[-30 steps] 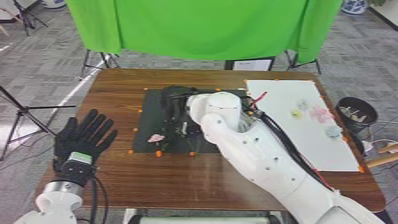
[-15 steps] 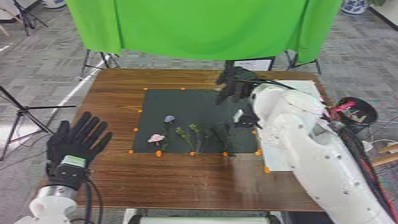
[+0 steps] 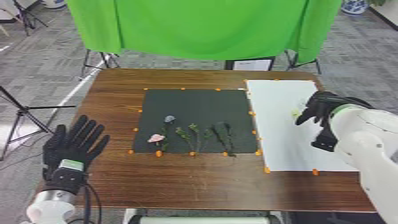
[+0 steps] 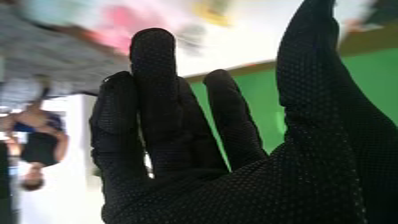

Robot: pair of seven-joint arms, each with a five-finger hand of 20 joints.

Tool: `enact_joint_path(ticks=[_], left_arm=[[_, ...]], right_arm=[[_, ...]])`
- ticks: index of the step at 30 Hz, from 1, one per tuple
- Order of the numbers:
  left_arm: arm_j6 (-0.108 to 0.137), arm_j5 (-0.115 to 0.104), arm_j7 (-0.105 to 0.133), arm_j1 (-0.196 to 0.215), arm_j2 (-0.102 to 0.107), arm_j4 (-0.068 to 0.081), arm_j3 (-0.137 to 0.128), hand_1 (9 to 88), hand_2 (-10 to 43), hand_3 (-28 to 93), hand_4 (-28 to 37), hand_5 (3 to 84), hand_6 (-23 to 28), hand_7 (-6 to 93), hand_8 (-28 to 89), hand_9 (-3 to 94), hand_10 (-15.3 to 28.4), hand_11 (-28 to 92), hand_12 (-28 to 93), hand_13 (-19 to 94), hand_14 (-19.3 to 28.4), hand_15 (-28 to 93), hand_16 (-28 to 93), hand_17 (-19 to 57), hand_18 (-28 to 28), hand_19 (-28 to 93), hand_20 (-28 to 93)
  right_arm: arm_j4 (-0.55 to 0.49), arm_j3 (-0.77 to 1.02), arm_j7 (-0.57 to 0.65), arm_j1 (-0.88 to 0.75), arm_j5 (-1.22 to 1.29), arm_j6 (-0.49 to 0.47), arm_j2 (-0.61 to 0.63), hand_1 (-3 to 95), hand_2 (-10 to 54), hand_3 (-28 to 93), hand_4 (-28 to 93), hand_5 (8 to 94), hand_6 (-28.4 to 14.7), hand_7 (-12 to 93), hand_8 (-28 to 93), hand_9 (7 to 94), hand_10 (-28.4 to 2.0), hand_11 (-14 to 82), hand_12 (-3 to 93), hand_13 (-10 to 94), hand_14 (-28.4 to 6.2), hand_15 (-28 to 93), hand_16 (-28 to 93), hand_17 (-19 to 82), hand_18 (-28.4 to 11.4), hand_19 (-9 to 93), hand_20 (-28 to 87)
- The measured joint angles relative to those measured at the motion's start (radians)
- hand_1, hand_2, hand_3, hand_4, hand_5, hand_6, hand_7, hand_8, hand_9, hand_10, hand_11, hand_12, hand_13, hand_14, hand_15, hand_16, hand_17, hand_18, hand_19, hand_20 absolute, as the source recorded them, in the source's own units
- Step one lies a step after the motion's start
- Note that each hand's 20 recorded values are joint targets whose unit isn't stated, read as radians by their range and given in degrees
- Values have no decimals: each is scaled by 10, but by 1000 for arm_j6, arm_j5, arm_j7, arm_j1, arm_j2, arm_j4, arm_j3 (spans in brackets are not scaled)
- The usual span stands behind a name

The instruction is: Arrange flowers

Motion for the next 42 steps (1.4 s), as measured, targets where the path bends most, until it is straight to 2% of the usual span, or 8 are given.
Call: enact_joint_path(ticks=[6,13,16,22,26,31,33,42], left_arm=[[0,1,2,13,-2,-4,-6,288,113,724,-283,442,83,138,-86,371,146,219,111,268,155,383,-68,-68,145,361,114],[2,1,6,23,-5,-8,-6,290,124,722,-283,444,84,139,-87,374,148,220,111,269,155,386,-68,-67,145,362,115],[2,1,6,31,-9,-12,-6,290,124,722,-283,443,84,137,-87,372,148,218,110,268,155,385,-69,-68,145,362,115],[1,3,0,30,-16,-11,4,289,126,721,-283,442,84,137,-87,371,148,219,111,267,155,385,-69,-69,145,363,114],[1,3,-1,32,-18,-11,4,287,126,722,-283,442,85,136,-86,370,147,219,111,266,154,384,-70,-69,145,363,114],[1,2,0,37,-18,-11,0,288,125,721,-283,441,85,135,-86,370,148,219,111,266,154,384,-69,-69,145,364,114],[1,2,-1,38,-20,-11,-1,287,126,721,-283,441,85,135,-86,370,148,219,111,266,154,385,-69,-69,145,363,114],[1,2,-9,37,-22,-11,0,287,126,721,-283,441,85,134,-85,369,148,219,111,265,155,385,-69,-69,145,363,113]], right_arm=[[-26,111,47,-114,19,22,24,395,-95,738,-283,427,-84,80,-85,399,-211,61,139,570,-154,579,191,311,-246,817,347],[22,124,28,-184,14,60,40,454,-95,763,-282,426,-52,118,-103,401,-140,91,117,601,-135,562,187,316,-239,809,333],[99,65,-16,-157,-12,112,42,466,-71,743,-282,449,-34,142,-119,478,-99,119,104,621,-125,528,180,327,-237,814,331],[146,38,-28,-95,-34,127,32,514,-45,735,-283,534,-30,153,-125,571,-97,131,117,667,-101,426,259,343,-226,819,333],[135,52,-27,-118,-33,143,32,528,-67,733,-283,614,-36,158,-119,663,-132,151,152,701,-88,407,327,359,-216,823,334],[85,78,-35,-200,-54,302,41,553,-95,716,-283,632,-29,168,-124,690,-119,156,200,704,-77,404,371,364,-213,823,344],[61,86,-39,-221,-63,326,45,543,-95,710,-282,598,-23,166,-124,640,-117,151,167,699,-77,401,373,369,-213,833,348],[54,109,-24,-192,-12,99,35,532,-95,708,-283,599,-5,172,-127,636,-104,138,151,690,-85,424,351,390,-212,879,364]])
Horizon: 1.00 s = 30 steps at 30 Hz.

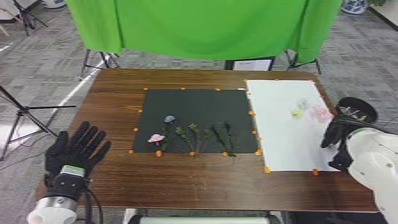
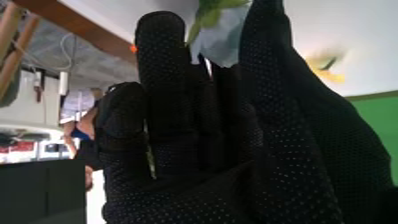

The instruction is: Arrange flowers

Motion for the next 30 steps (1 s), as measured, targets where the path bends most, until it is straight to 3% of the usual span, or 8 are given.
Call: enact_joint_path(ticks=[4,8,13,24,30], left_arm=[[0,0,-1,0,0,0,-3,287,126,721,-283,440,84,135,-85,369,148,219,111,265,155,385,-70,-70,145,363,113],[0,0,-2,0,-1,0,-5,287,126,720,-283,440,84,135,-86,369,149,220,111,265,155,385,-70,-69,144,364,113],[0,0,-3,0,-1,0,-6,288,126,720,-283,441,85,135,-85,369,149,220,111,265,155,386,-70,-70,144,365,113],[0,-1,-1,-1,0,1,-9,288,126,721,-283,440,86,135,-85,369,149,220,110,266,154,388,-70,-70,144,366,113],[0,-1,0,-1,3,2,-16,288,127,720,-283,440,86,136,-85,370,149,221,110,266,154,389,-71,-70,145,368,112]], right_arm=[[17,-4,6,0,9,34,-4,585,-95,673,-282,639,1,190,-87,700,-94,126,208,703,-67,382,396,389,-202,865,352],[37,-15,1,-7,-5,102,-4,617,-95,653,-283,692,-8,230,-9,800,-81,69,347,753,-39,341,429,463,-145,821,318],[48,-18,-24,-26,-19,184,-4,618,-94,657,-283,729,-3,291,21,853,-81,109,448,788,-58,391,407,503,-132,818,305],[-25,-82,-154,-45,-106,290,10,613,-91,667,-283,749,-3,294,30,866,-84,116,468,797,-73,426,376,507,-145,831,310],[-90,-248,-220,71,-127,297,-2,608,-93,674,-283,748,-2,291,32,866,-84,112,462,796,-72,428,376,506,-147,833,311]])
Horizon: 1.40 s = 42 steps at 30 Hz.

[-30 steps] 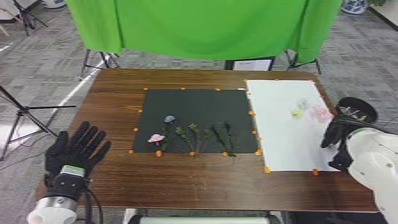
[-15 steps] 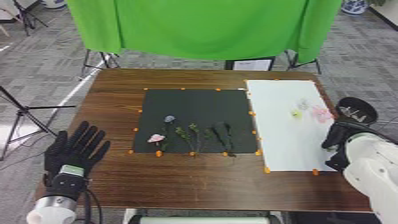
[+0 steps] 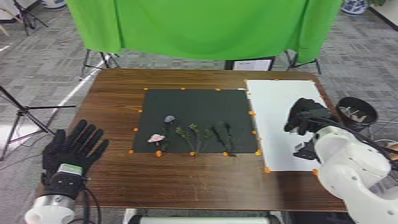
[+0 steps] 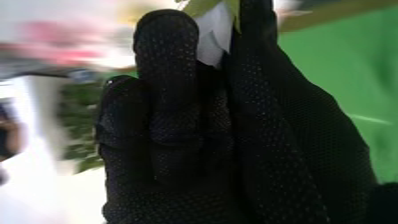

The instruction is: Arrange flowers

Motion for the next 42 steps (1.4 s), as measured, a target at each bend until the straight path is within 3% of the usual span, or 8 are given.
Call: enact_joint_path(ticks=[5,11,14,25,30,42], left_arm=[[0,0,1,-7,8,4,0,288,127,721,-283,441,87,136,-86,370,149,221,110,266,155,389,-72,-70,145,368,112],[0,1,-6,-36,9,12,21,288,127,720,-283,441,87,135,-85,369,149,220,110,265,154,387,-72,-70,144,367,111],[0,4,-13,-48,9,14,27,288,127,720,-283,440,87,135,-85,370,149,220,110,266,154,386,-72,-70,144,367,111],[2,7,-23,-59,13,15,30,290,127,720,-283,440,86,135,-85,371,149,220,110,266,154,387,-71,-69,144,367,111],[1,7,-31,-71,14,23,34,290,127,722,-283,440,86,136,-86,370,149,218,109,266,154,385,-71,-70,145,368,112],[1,-2,-21,-101,30,33,35,291,122,726,-283,441,87,135,-85,371,149,218,111,269,154,386,-70,-69,145,366,111]], right_arm=[[24,-176,-49,186,23,-3,-84,595,-89,689,-282,747,-2,293,38,867,-80,112,456,799,-70,430,368,519,-143,838,307],[104,-363,-127,379,18,-9,-226,591,-90,692,-282,747,-4,292,40,867,-79,115,455,799,-69,435,362,520,-144,846,305],[123,-425,-132,434,9,-15,-283,589,-90,694,-282,747,-4,293,38,868,-80,117,456,799,-73,440,358,498,-162,867,318],[257,-506,-133,486,-37,-50,-402,572,-93,691,-283,733,-4,298,29,860,-80,115,448,790,-72,456,343,491,-166,870,316],[280,-519,-121,485,-45,-77,-422,550,-95,679,-283,719,-7,296,20,846,-85,124,420,783,-72,471,308,492,-163,877,303],[375,-574,-88,505,-61,-76,-466,520,-95,685,-283,677,-15,261,-8,784,-100,143,340,759,-75,484,302,467,-177,891,318]])
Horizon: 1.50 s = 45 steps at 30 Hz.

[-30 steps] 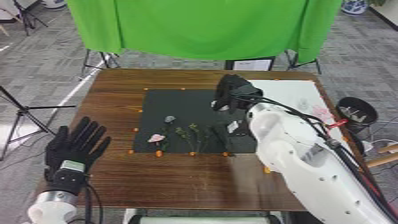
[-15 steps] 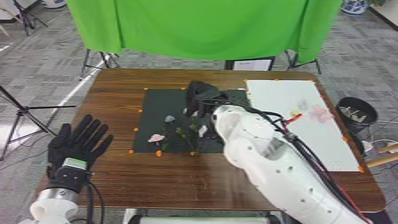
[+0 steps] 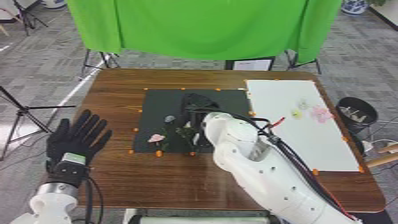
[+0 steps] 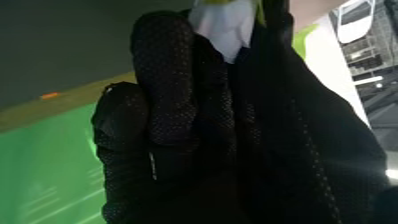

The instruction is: Arrange flowers

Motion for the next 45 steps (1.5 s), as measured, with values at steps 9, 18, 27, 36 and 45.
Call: enact_joint_path(ticks=[9,18,27,36,45], left_arm=[[0,-3,10,-2,7,0,-8,292,122,725,-283,441,86,135,-86,371,148,218,111,269,153,384,-69,-68,145,364,111],[0,-4,22,1,11,-1,-18,291,120,728,-283,440,85,136,-85,370,148,217,112,264,153,380,-69,-67,145,363,111],[-1,-7,48,16,17,-3,-21,294,113,725,-283,437,83,137,-86,367,146,216,112,258,152,376,-66,-68,144,360,111],[-2,-13,70,44,16,-12,-27,293,113,725,-283,437,83,137,-86,367,147,215,113,258,153,377,-65,-69,145,360,112],[-7,-13,75,69,0,-14,-55,292,114,722,-283,437,82,135,-86,368,147,215,113,260,153,377,-65,-69,145,359,114]], right_arm=[[6,-16,8,0,-37,1,-6,502,-95,703,-283,660,-12,245,-20,716,-119,178,237,745,-76,503,291,459,-181,887,333],[3,-16,9,0,-48,-9,-5,465,-95,751,-283,643,-3,238,-111,639,-135,151,170,725,-79,523,291,446,-184,882,335],[-21,-1,7,-3,-44,-48,-5,430,-95,766,-283,598,-20,219,-136,572,-151,124,161,697,-89,534,268,431,-190,877,338],[-161,108,10,-38,-4,-38,37,404,-95,755,-283,542,-36,167,-119,533,-159,105,159,663,-109,554,252,399,-208,863,339],[-238,313,89,-87,67,-32,223,421,-95,758,-283,525,-42,152,-112,514,-153,93,154,658,-110,561,238,394,-206,858,340]])
